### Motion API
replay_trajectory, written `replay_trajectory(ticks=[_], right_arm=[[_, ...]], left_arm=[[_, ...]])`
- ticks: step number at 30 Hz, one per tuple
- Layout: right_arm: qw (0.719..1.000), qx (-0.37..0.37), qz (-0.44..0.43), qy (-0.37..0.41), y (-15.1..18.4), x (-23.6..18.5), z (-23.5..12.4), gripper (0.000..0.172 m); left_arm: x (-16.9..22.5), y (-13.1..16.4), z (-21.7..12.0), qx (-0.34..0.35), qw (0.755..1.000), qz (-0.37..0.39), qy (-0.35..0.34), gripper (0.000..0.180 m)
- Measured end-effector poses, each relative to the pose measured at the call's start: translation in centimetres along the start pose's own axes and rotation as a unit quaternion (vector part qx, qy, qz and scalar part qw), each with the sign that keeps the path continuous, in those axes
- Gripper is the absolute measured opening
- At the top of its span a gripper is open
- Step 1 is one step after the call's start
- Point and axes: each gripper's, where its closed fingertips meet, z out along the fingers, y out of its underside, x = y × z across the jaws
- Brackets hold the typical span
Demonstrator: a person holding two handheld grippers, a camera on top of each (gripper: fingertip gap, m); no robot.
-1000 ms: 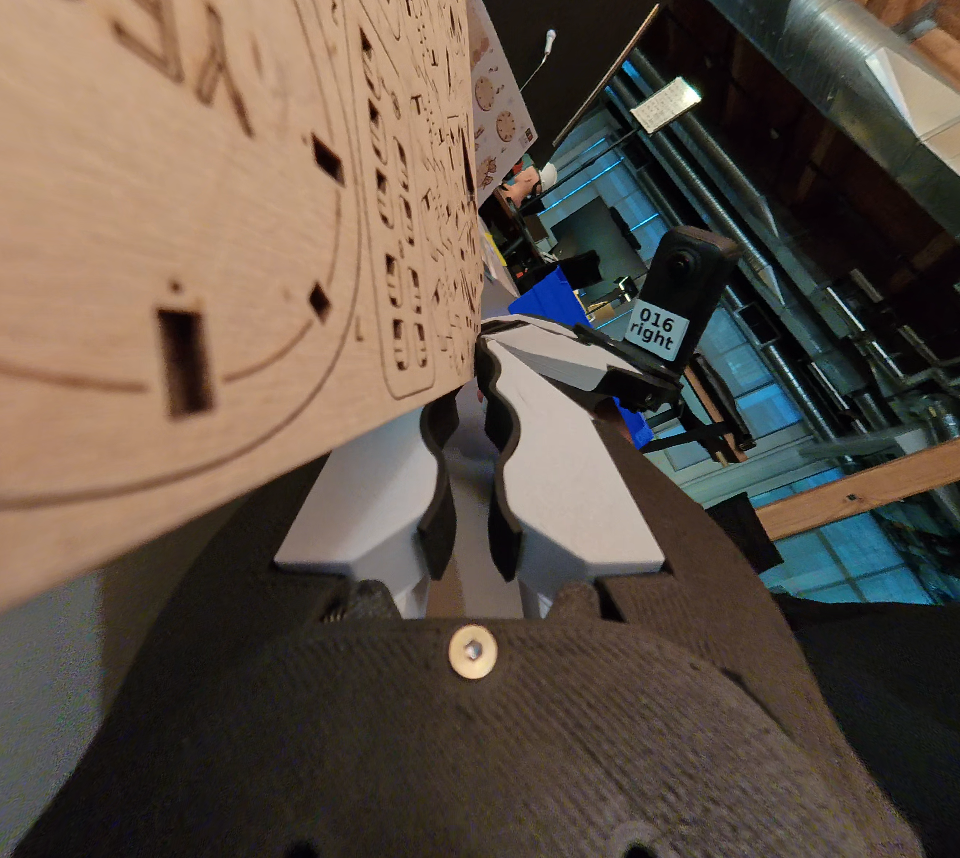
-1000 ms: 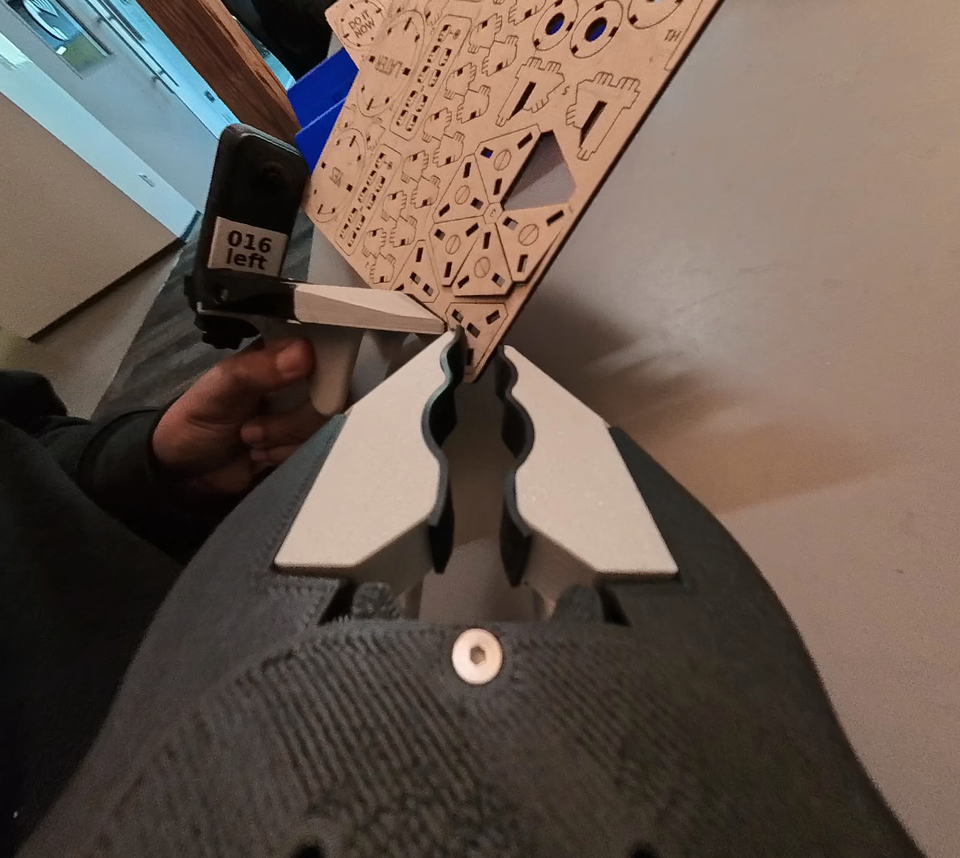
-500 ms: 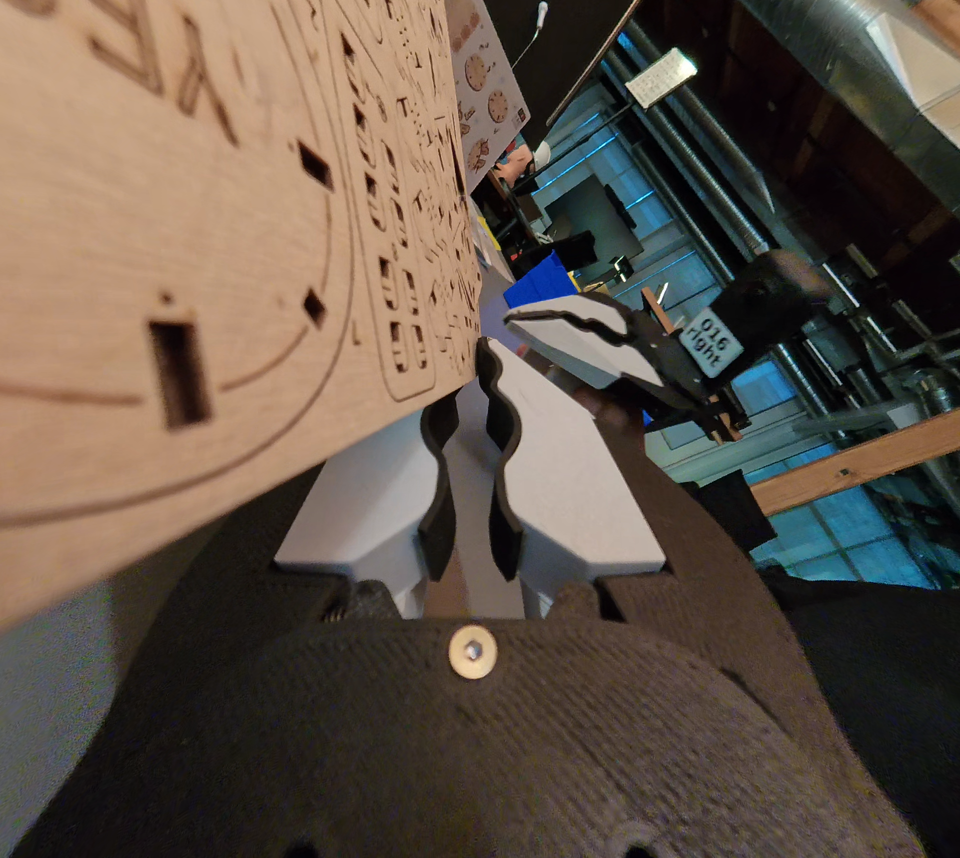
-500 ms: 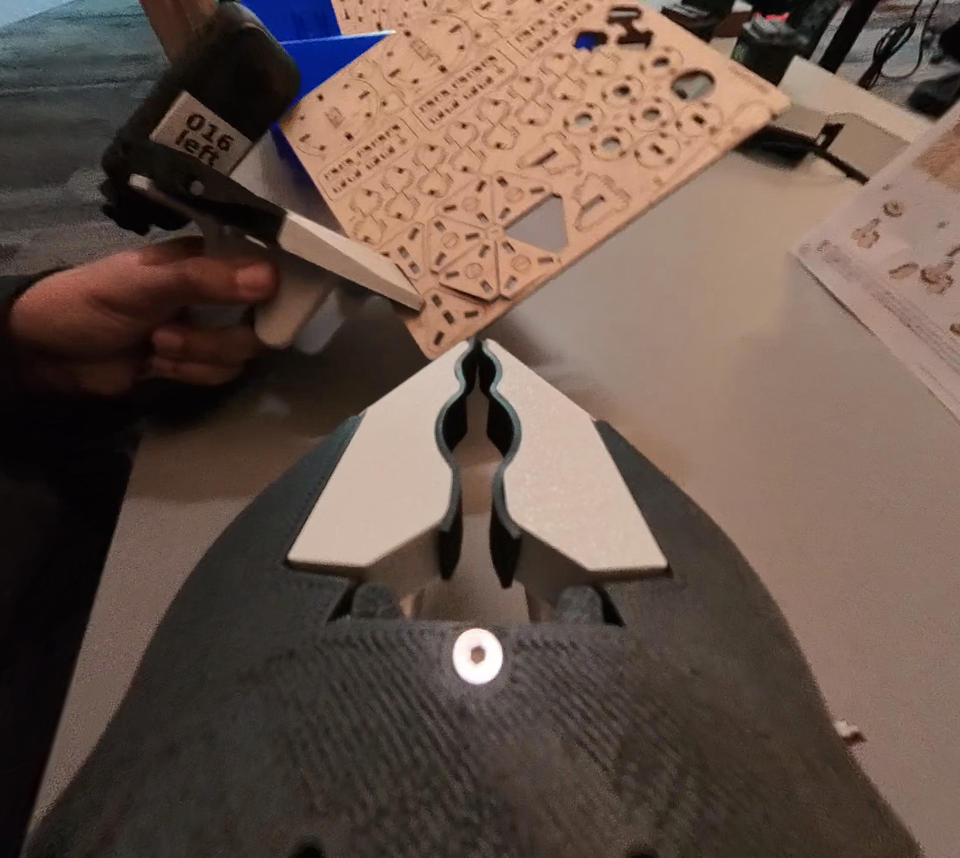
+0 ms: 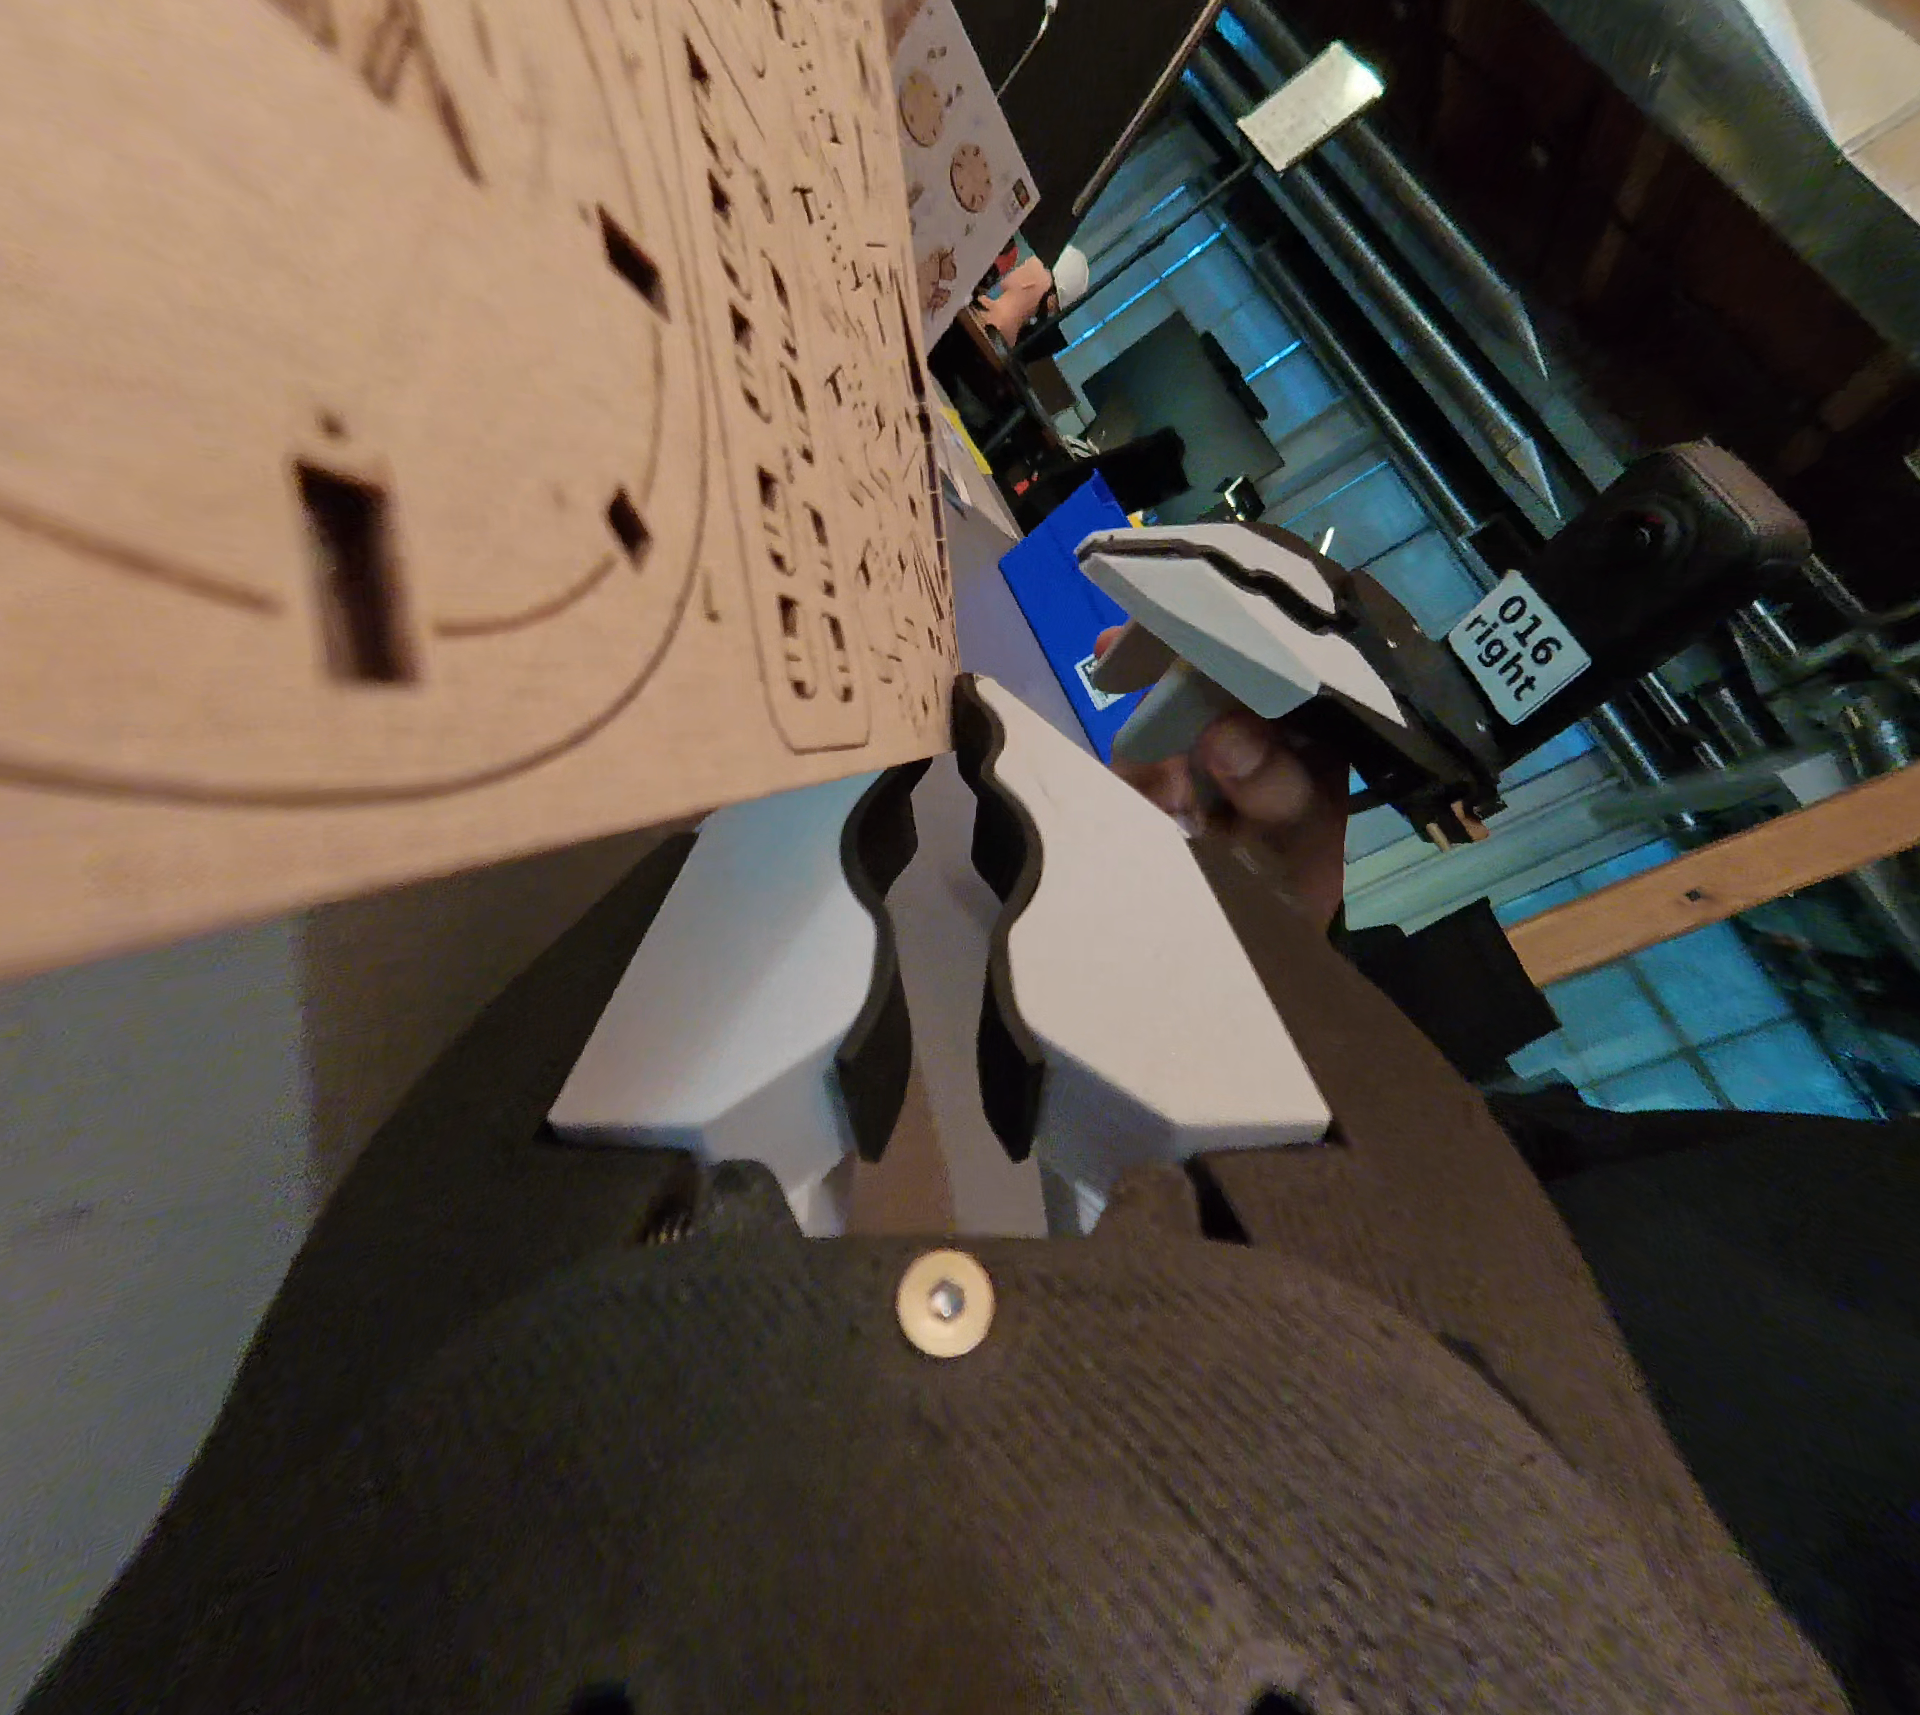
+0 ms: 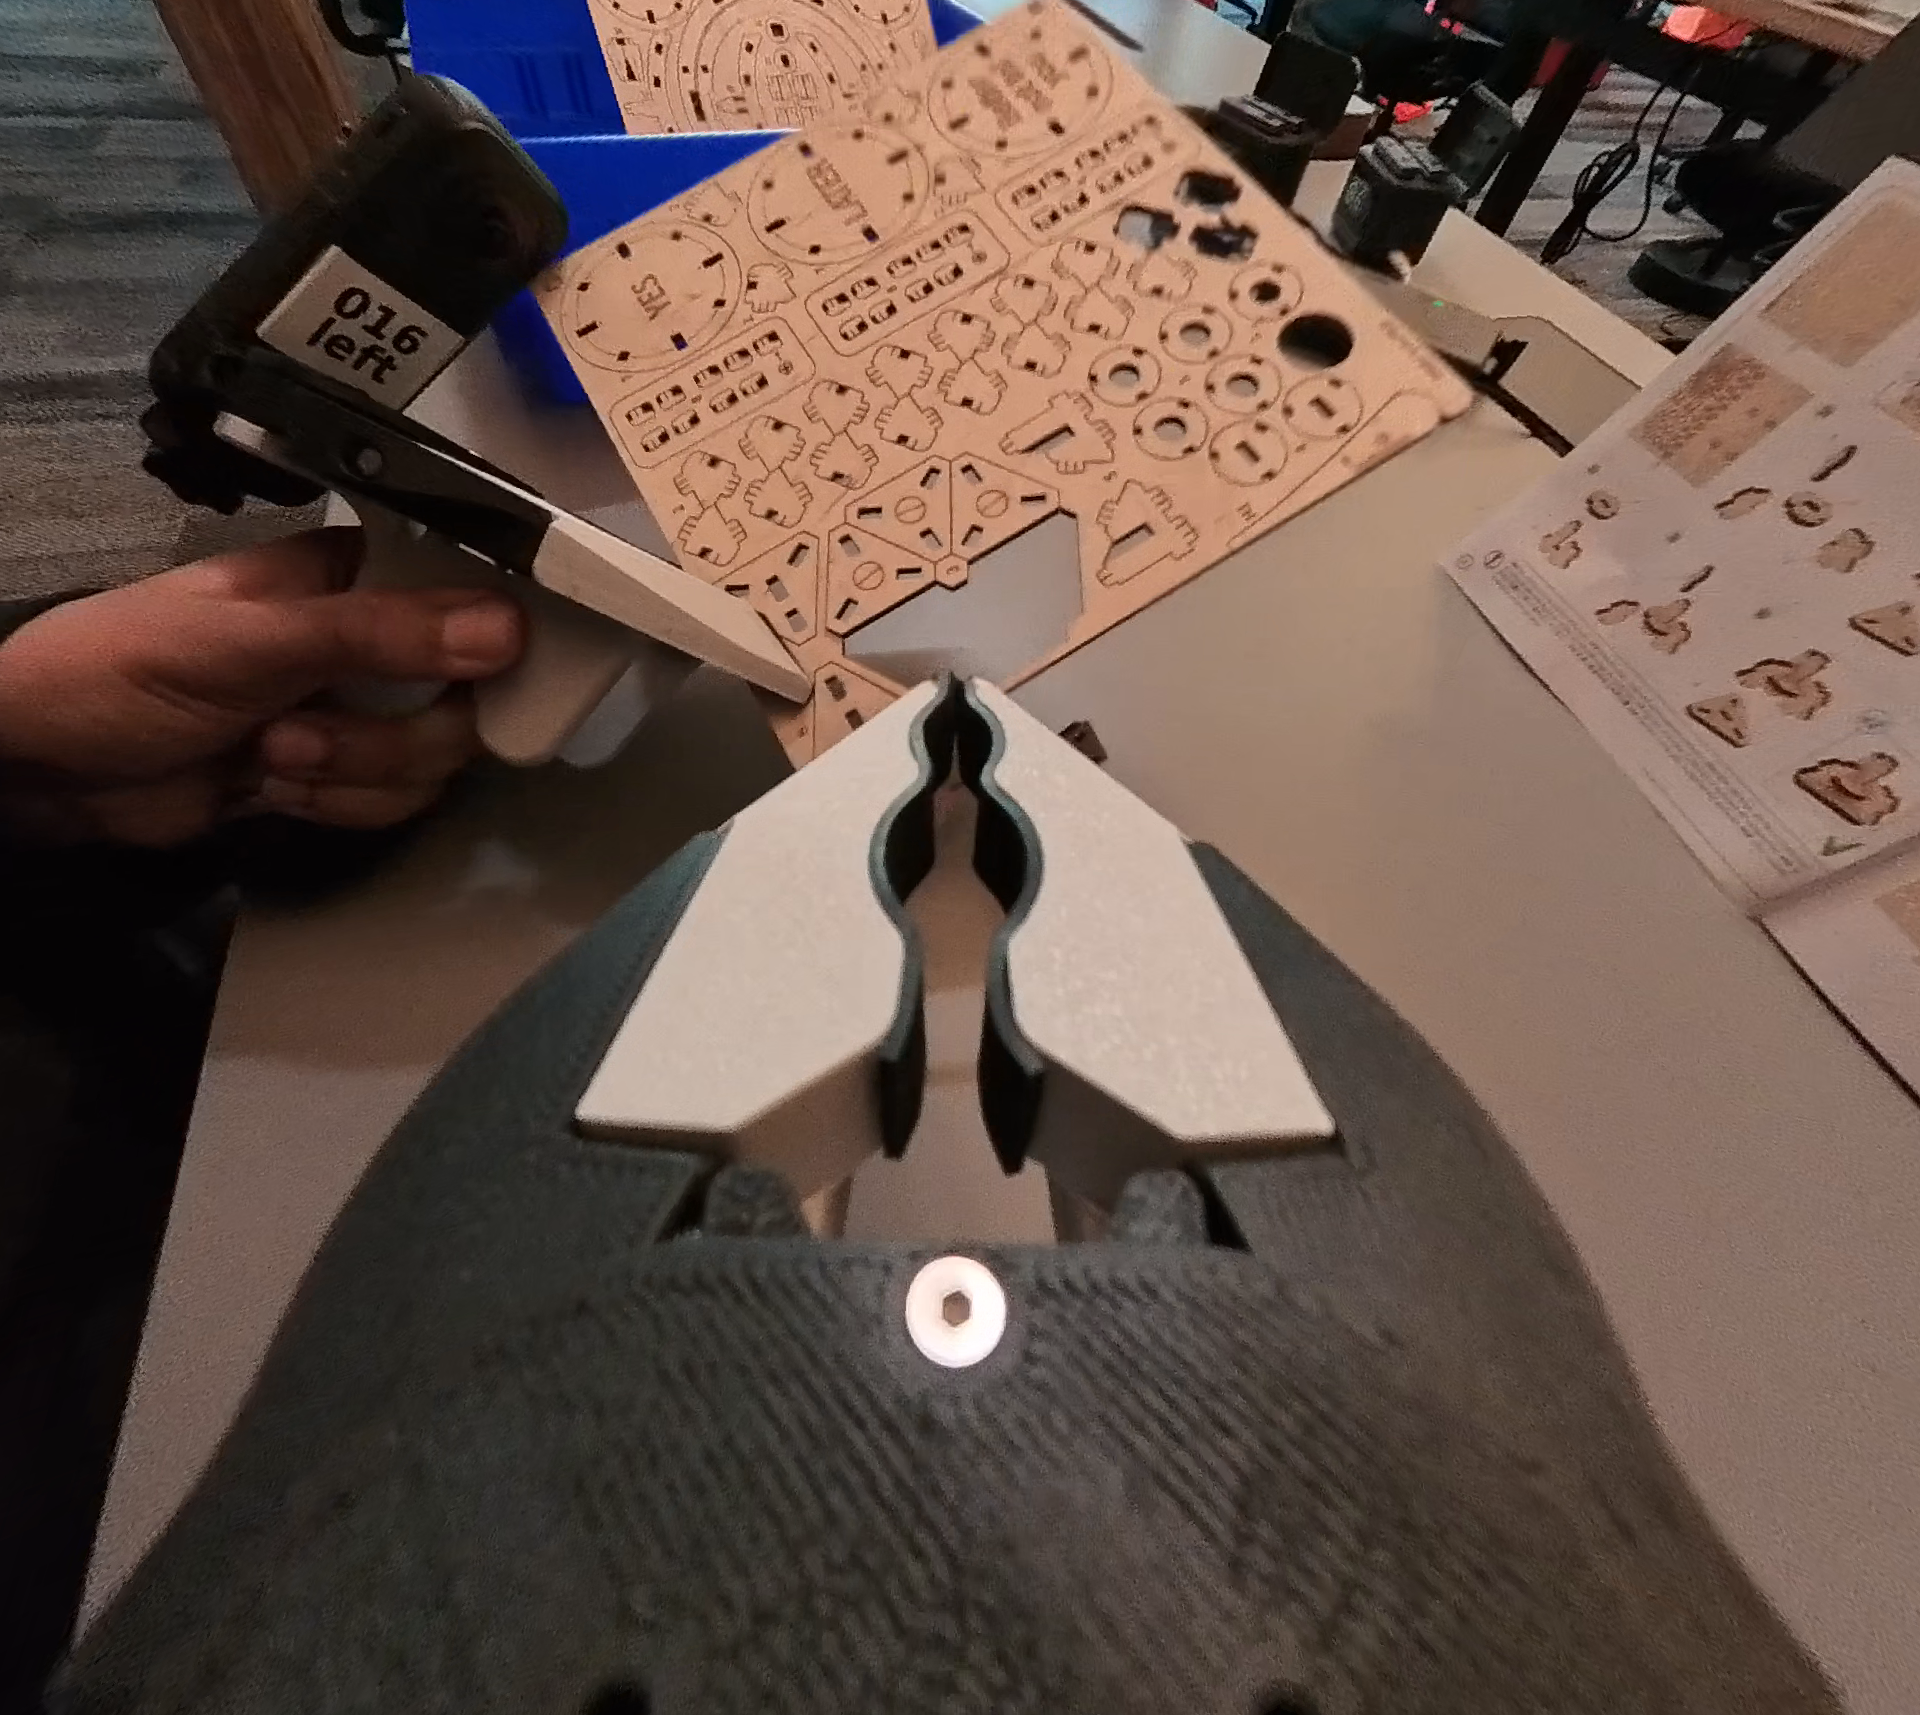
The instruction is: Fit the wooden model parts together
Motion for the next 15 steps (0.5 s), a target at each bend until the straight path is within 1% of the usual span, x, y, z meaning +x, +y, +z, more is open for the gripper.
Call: replay_trajectory(ticks=[2,5,6,9,11,13,15], right_arm=[[1.000,0.008,-0.006,0.001,-0.4,0.0,-0.2,0.000],[0.998,0.064,-0.006,-0.015,-2.6,-0.6,-0.9,0.000],[0.997,0.071,-0.005,-0.022,-2.9,-0.7,-0.8,0.000],[0.999,0.024,-0.013,-0.038,-0.8,-0.7,0.6,0.000],[0.998,0.019,-0.013,-0.056,-0.2,-0.8,0.8,0.000],[0.995,0.027,-0.008,-0.095,-0.5,-1.4,0.3,0.008],[0.991,-0.010,0.001,-0.135,0.2,-1.6,0.1,0.010]], left_arm=[[-0.1,-0.1,0.0,0.001,1.000,-0.004,-0.002,0.001],[-0.1,0.0,0.0,-0.001,1.000,-0.007,0.001,0.000],[-0.1,0.0,0.0,-0.002,1.000,-0.007,0.002,0.001],[0.1,0.2,0.1,-0.014,1.000,-0.012,0.012,0.001],[0.3,0.6,0.2,-0.030,0.999,-0.009,0.020,0.001],[0.3,1.8,0.4,-0.083,0.996,0.006,0.024,0.001],[0.1,2.9,0.3,-0.133,0.990,0.034,0.015,0.001]])
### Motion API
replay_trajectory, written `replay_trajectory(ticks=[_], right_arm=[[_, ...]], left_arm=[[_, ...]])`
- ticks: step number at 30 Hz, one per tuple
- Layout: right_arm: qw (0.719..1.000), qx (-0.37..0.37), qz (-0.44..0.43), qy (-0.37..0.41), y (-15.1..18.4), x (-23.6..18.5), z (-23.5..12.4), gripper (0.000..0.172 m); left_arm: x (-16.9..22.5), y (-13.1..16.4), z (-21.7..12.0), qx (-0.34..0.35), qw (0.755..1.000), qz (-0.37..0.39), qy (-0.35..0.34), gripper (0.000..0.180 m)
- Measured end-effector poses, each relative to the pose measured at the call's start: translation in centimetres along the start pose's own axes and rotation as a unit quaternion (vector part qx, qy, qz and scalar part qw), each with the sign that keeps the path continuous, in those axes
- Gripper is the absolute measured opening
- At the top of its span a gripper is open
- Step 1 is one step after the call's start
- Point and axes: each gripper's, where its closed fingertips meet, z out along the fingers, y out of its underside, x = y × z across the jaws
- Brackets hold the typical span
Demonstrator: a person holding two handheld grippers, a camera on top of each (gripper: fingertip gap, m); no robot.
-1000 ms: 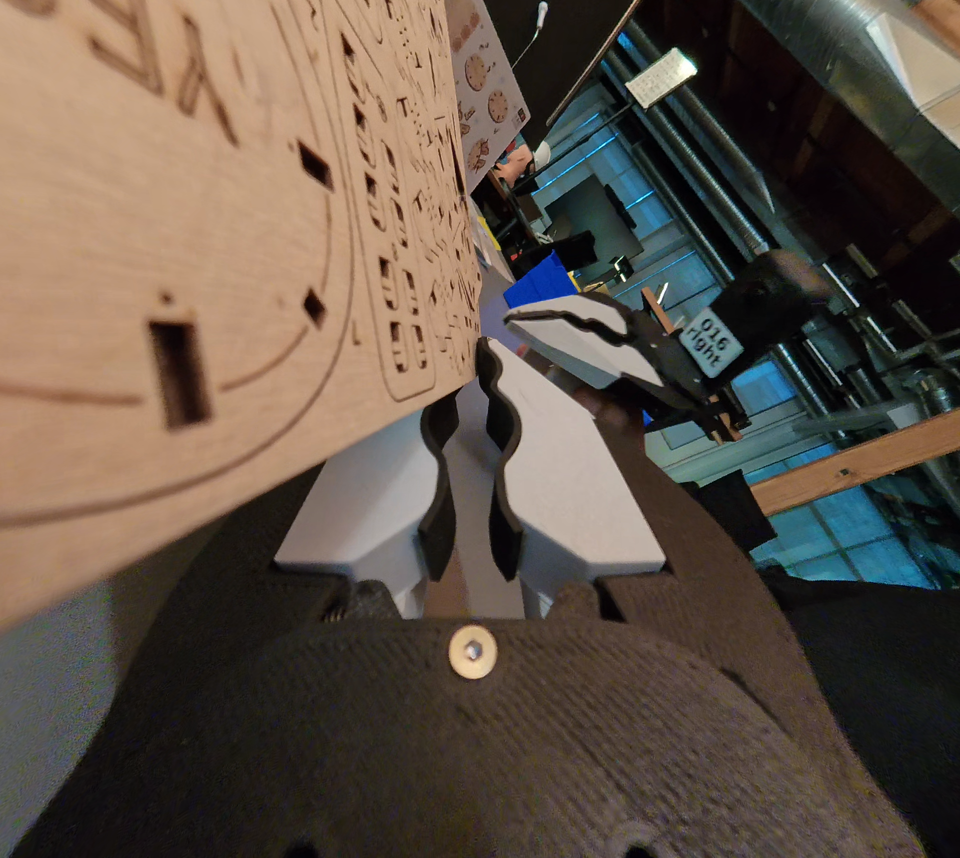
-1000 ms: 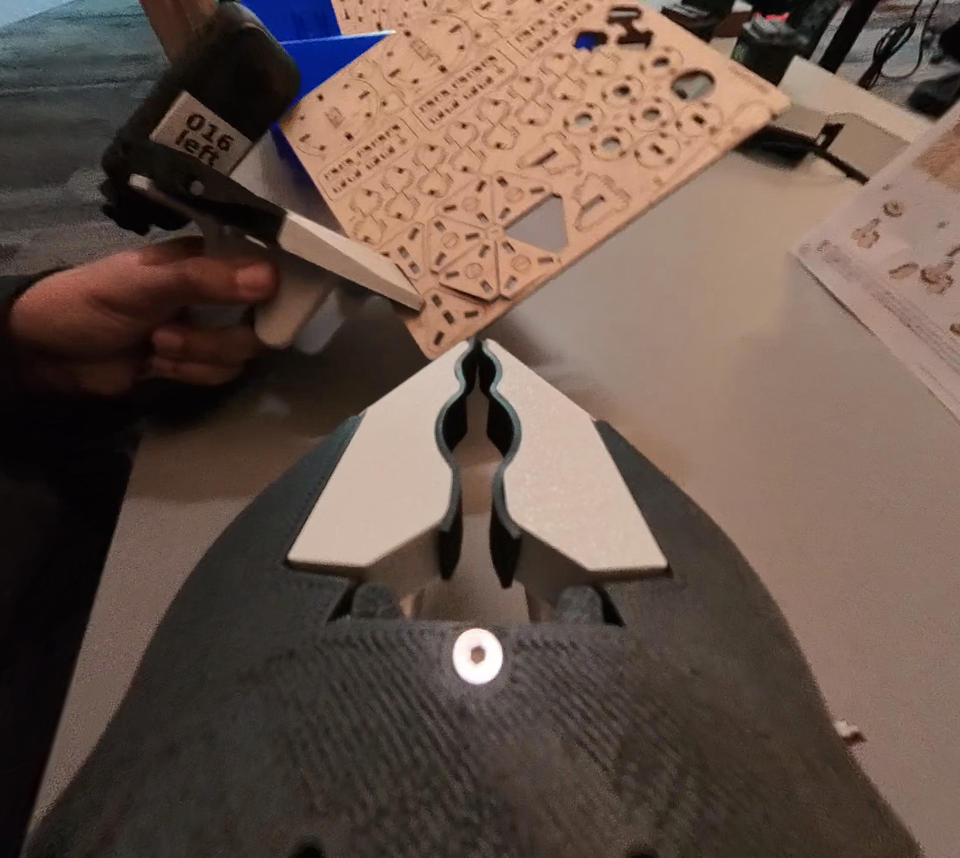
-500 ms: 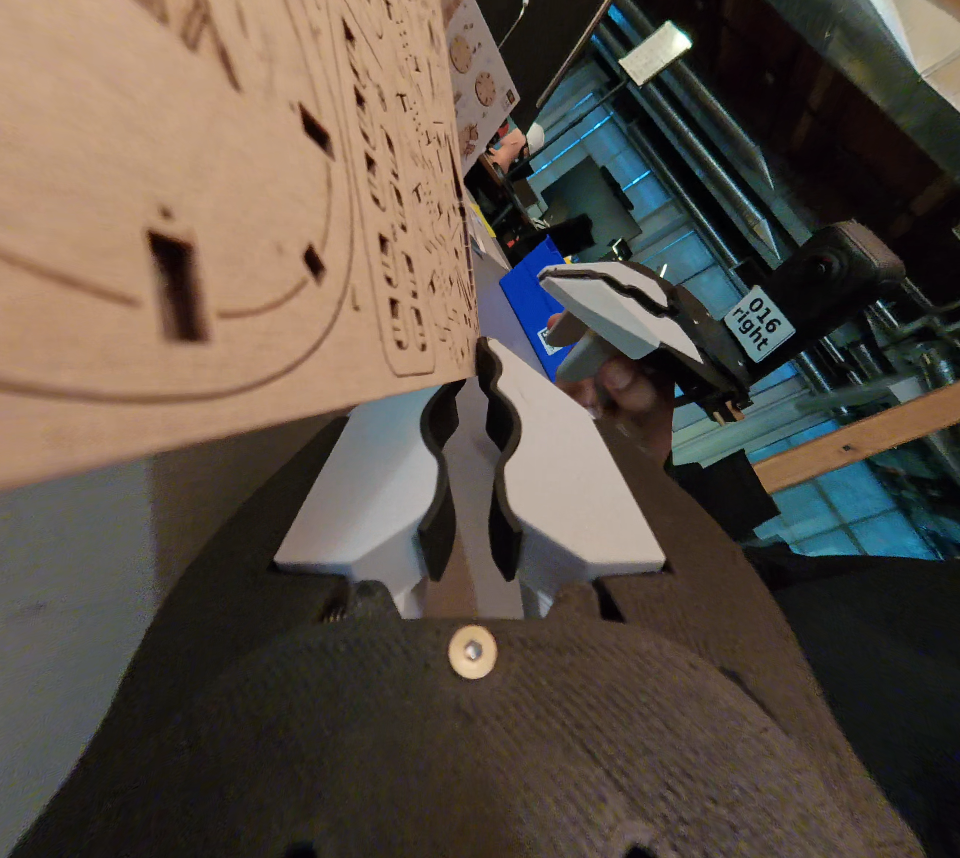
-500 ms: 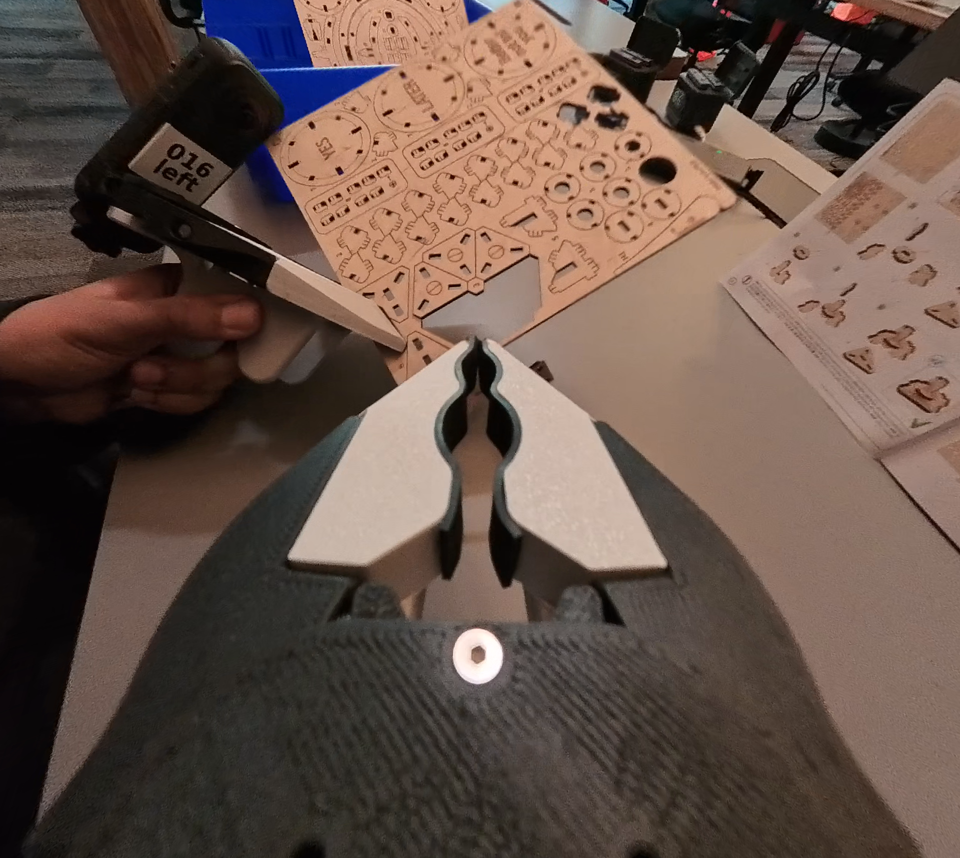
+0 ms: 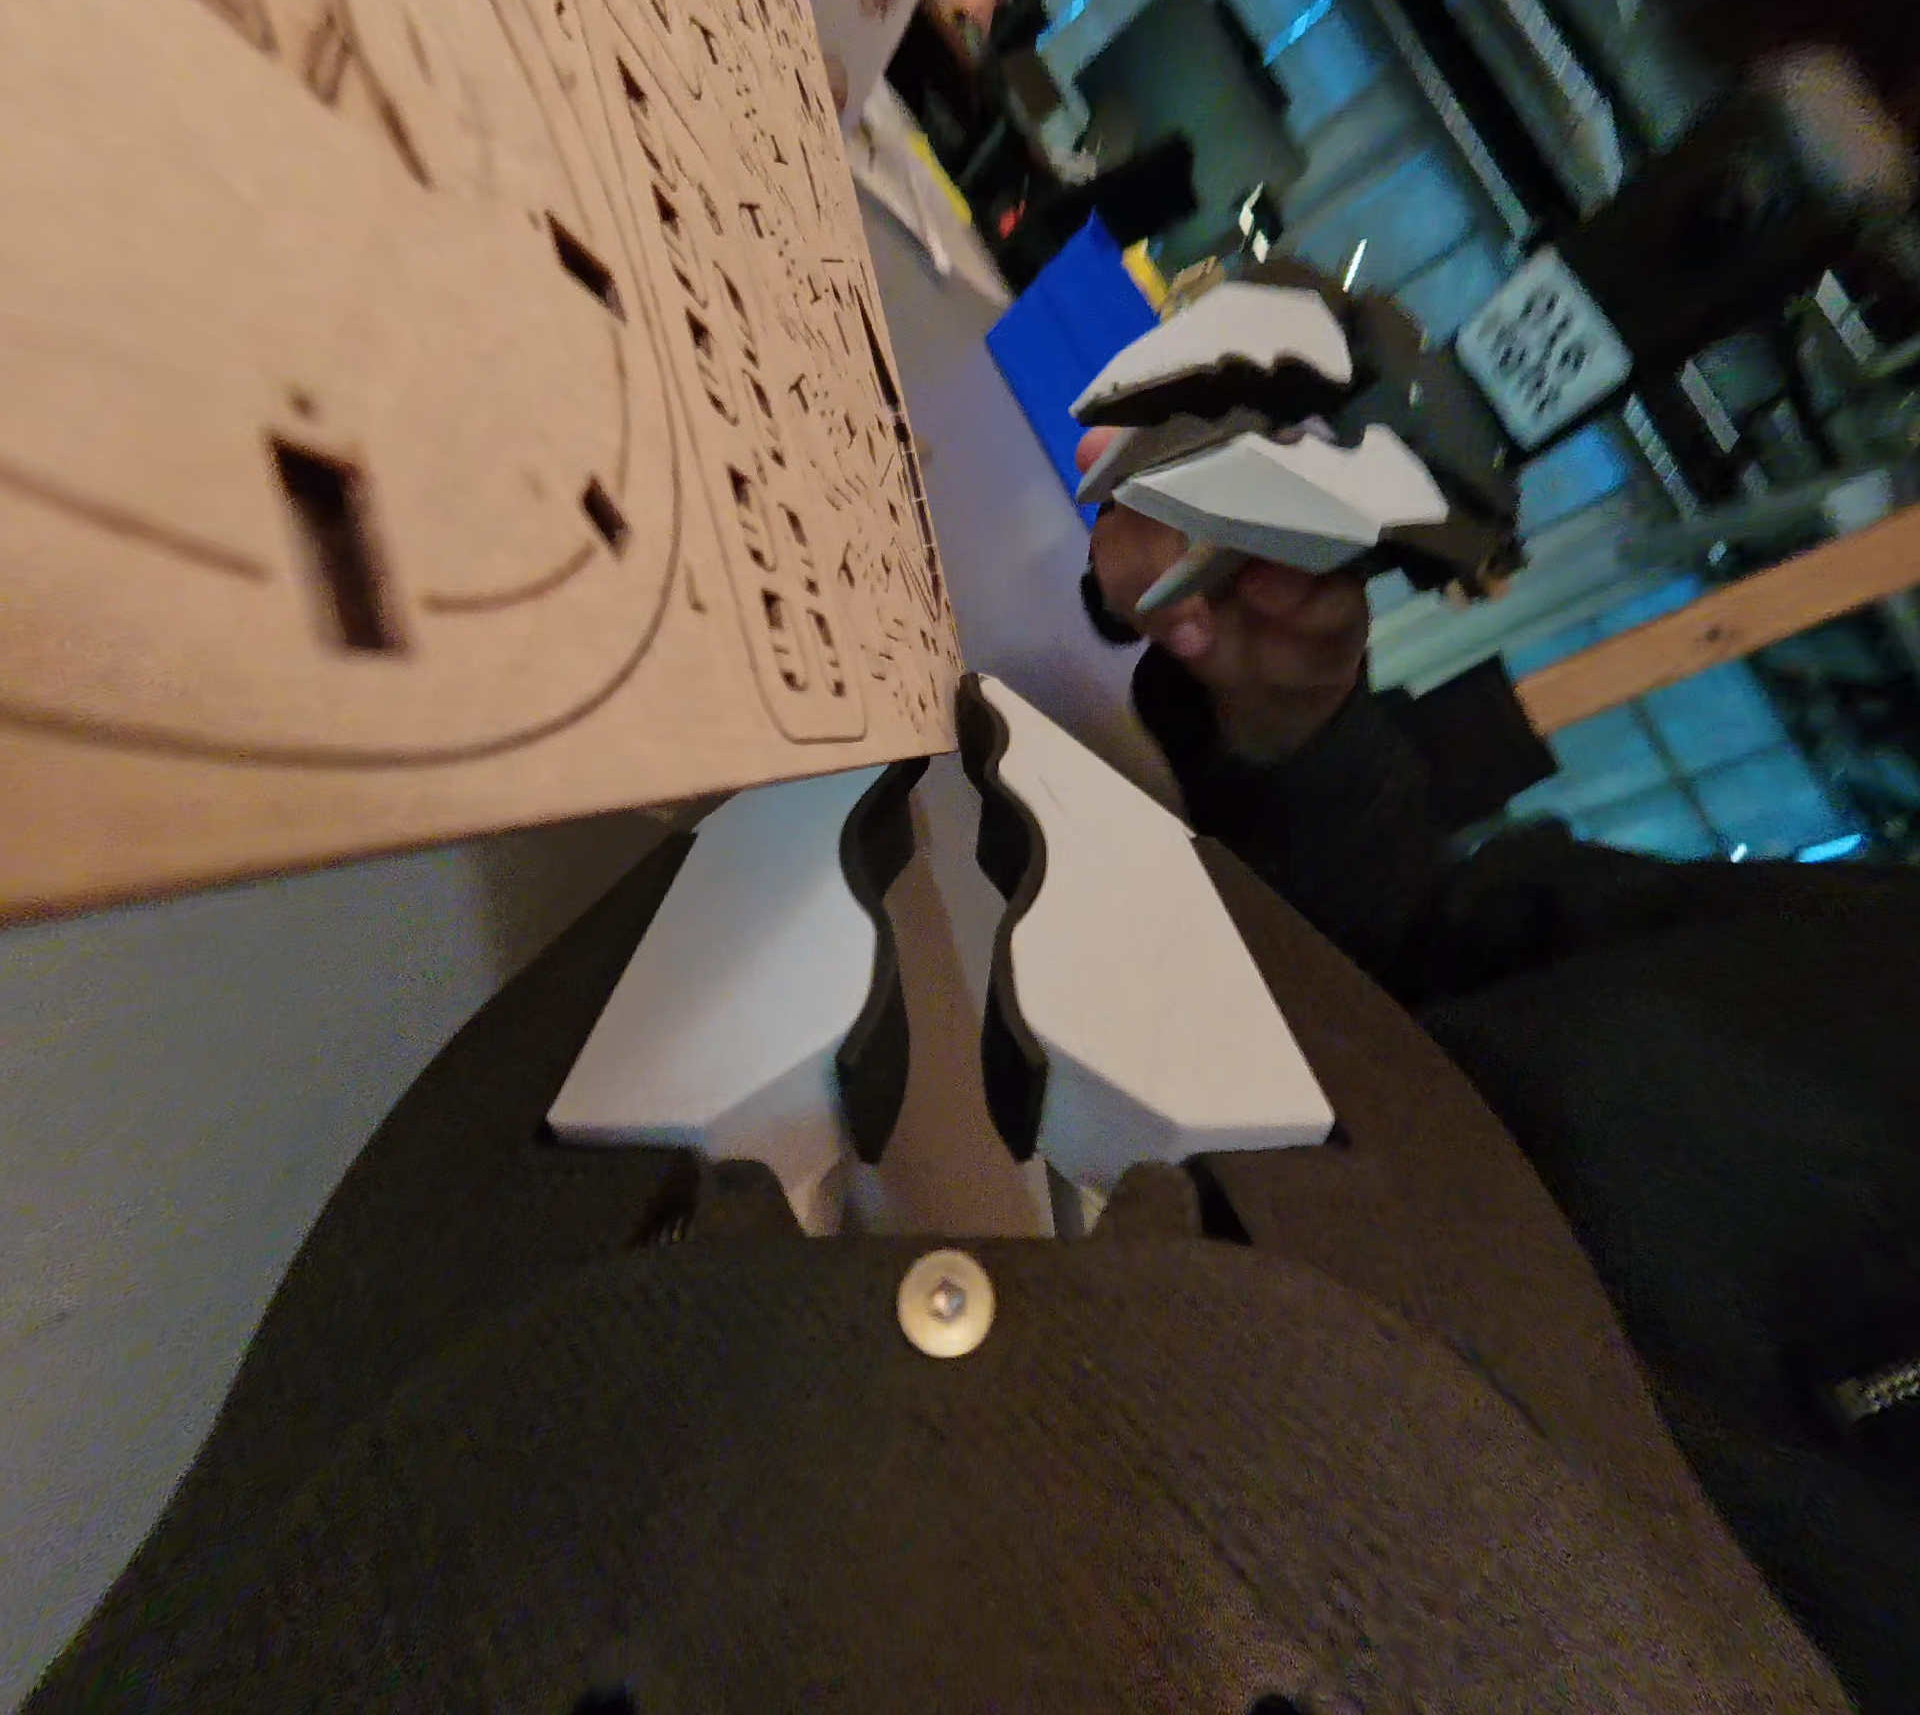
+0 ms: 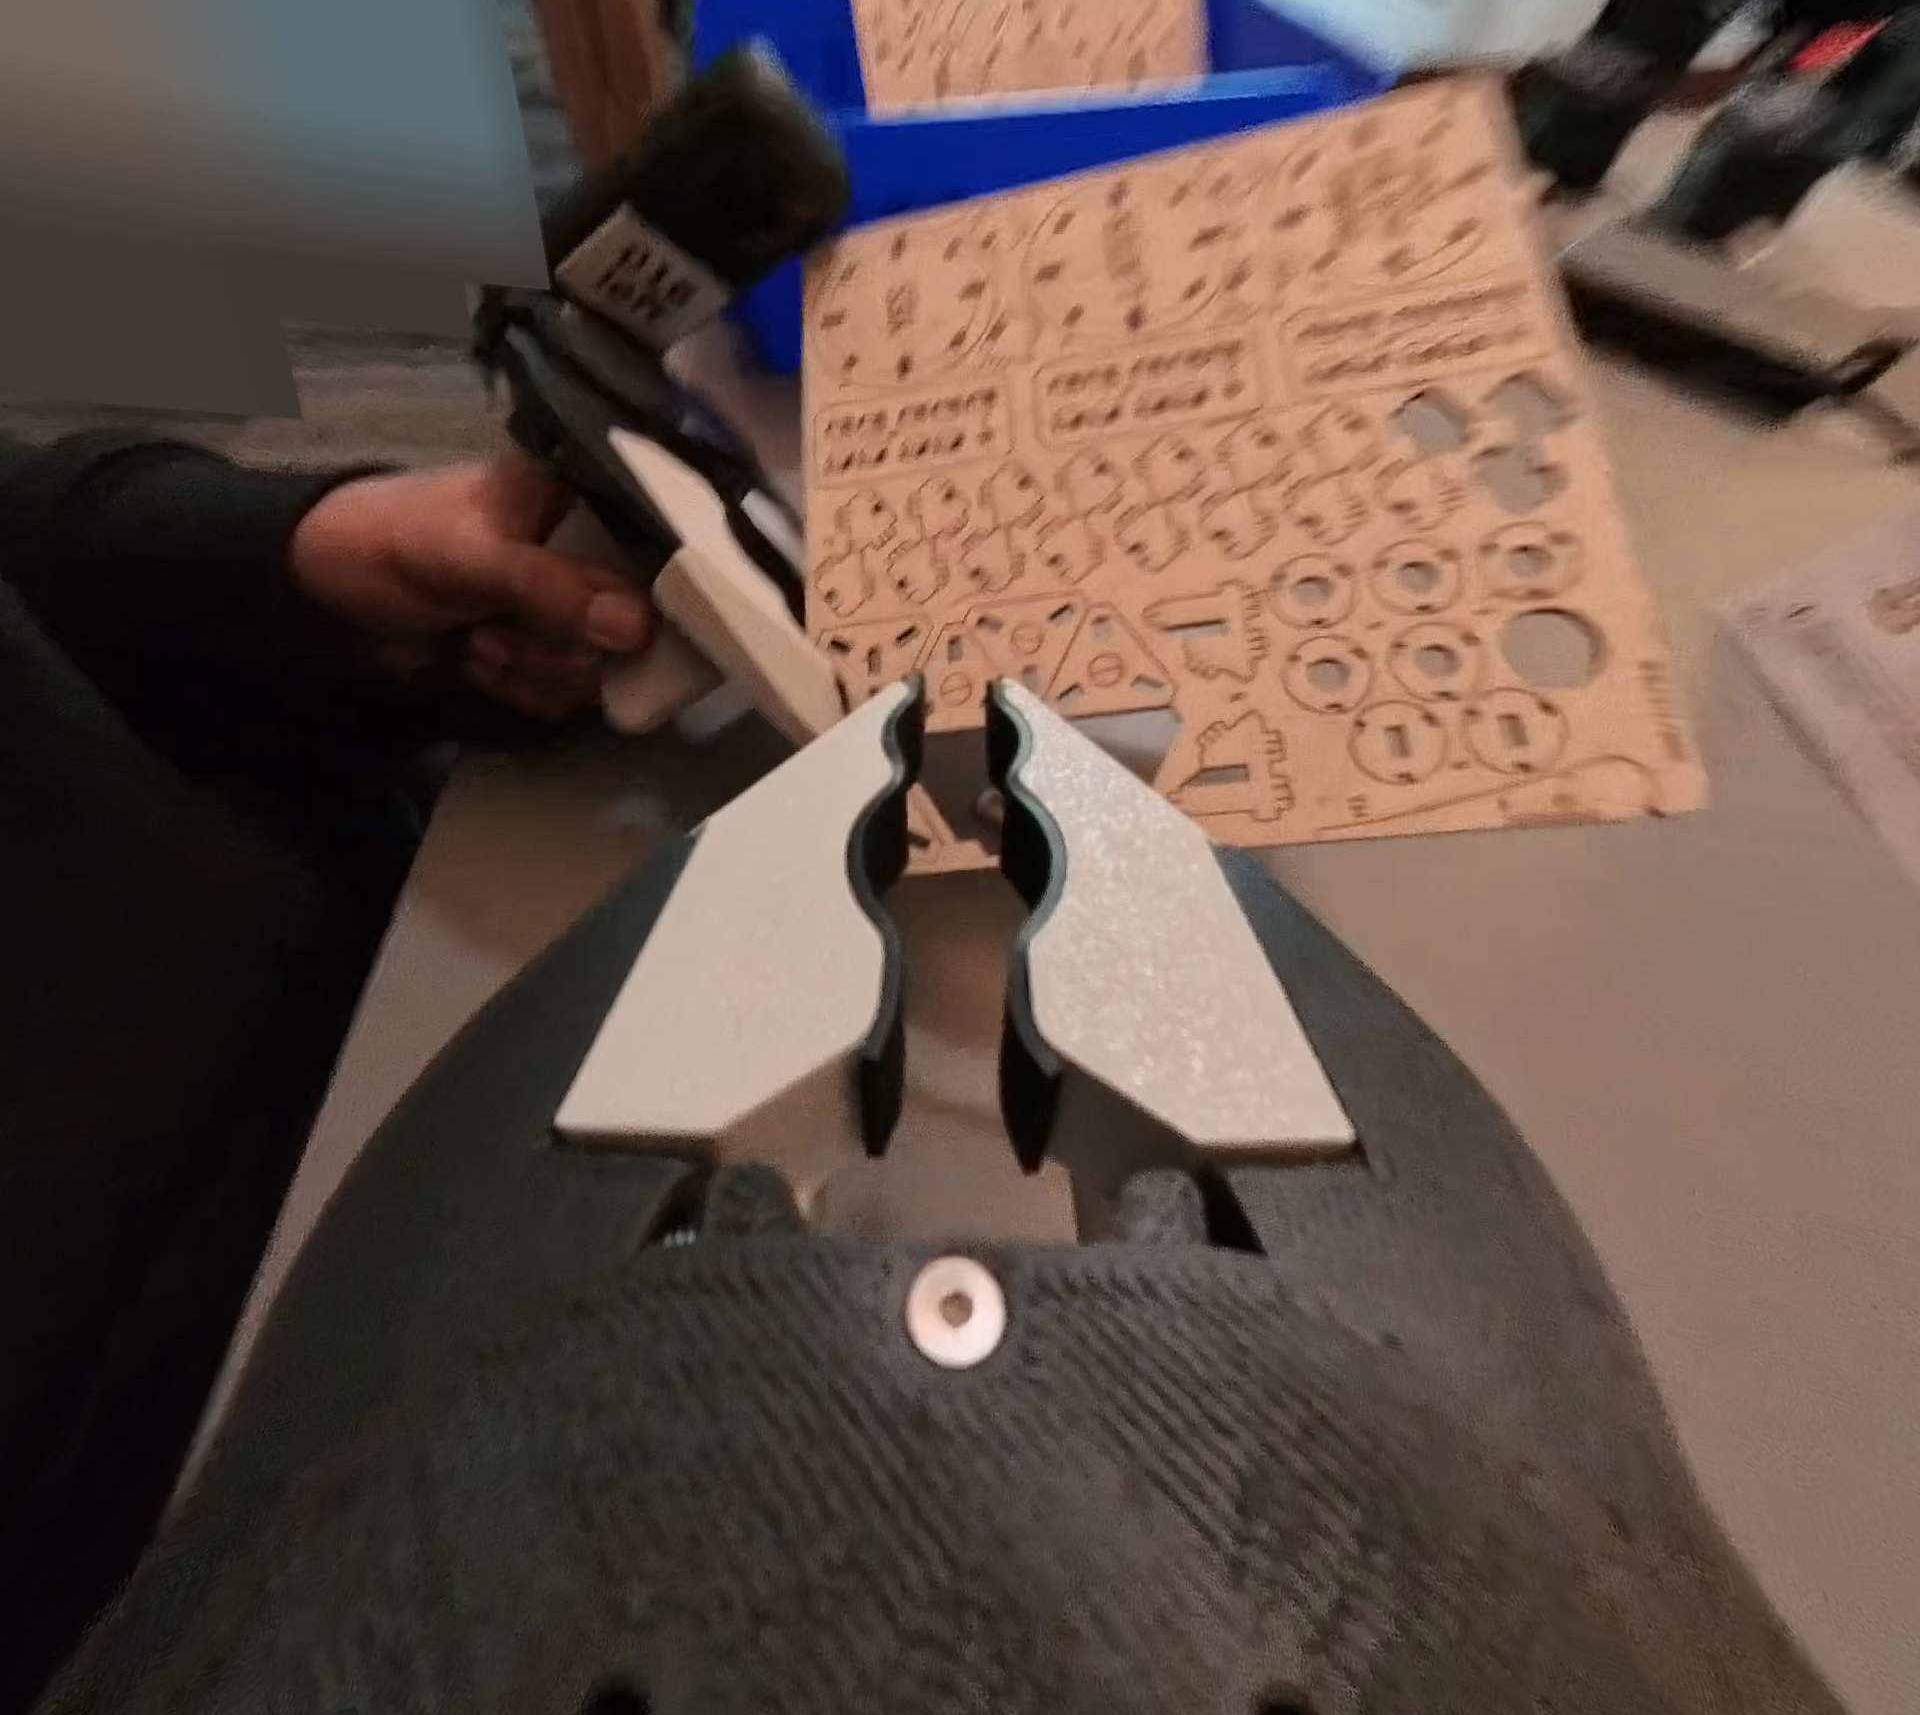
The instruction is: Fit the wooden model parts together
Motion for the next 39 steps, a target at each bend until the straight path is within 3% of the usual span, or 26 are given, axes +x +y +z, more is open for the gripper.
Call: replay_trajectory(ticks=[4,9,17,29,39], right_arm=[[0.984,-0.116,0.063,-0.123,2.6,-1.6,0.2,0.015],[0.963,-0.199,0.035,-0.176,4.9,-2.3,0.9,0.015],[0.945,-0.198,0.108,-0.235,5.0,-3.4,1.5,0.011],[0.937,-0.189,0.223,-0.192,5.9,-2.9,2.4,0.005],[0.955,-0.192,0.183,-0.130,6.8,-2.6,2.8,0.004]], left_arm=[[0.3,0.8,0.0,-0.040,0.999,0.014,0.019,0.001],[0.9,1.2,0.1,-0.056,0.998,0.022,0.037,0.001],[0.7,1.8,0.0,-0.077,0.996,0.036,0.027,0.001],[-0.6,2.2,0.3,-0.090,0.995,0.028,-0.020,0.000],[-1.5,2.5,0.4,-0.102,0.993,0.028,-0.054,0.000]])
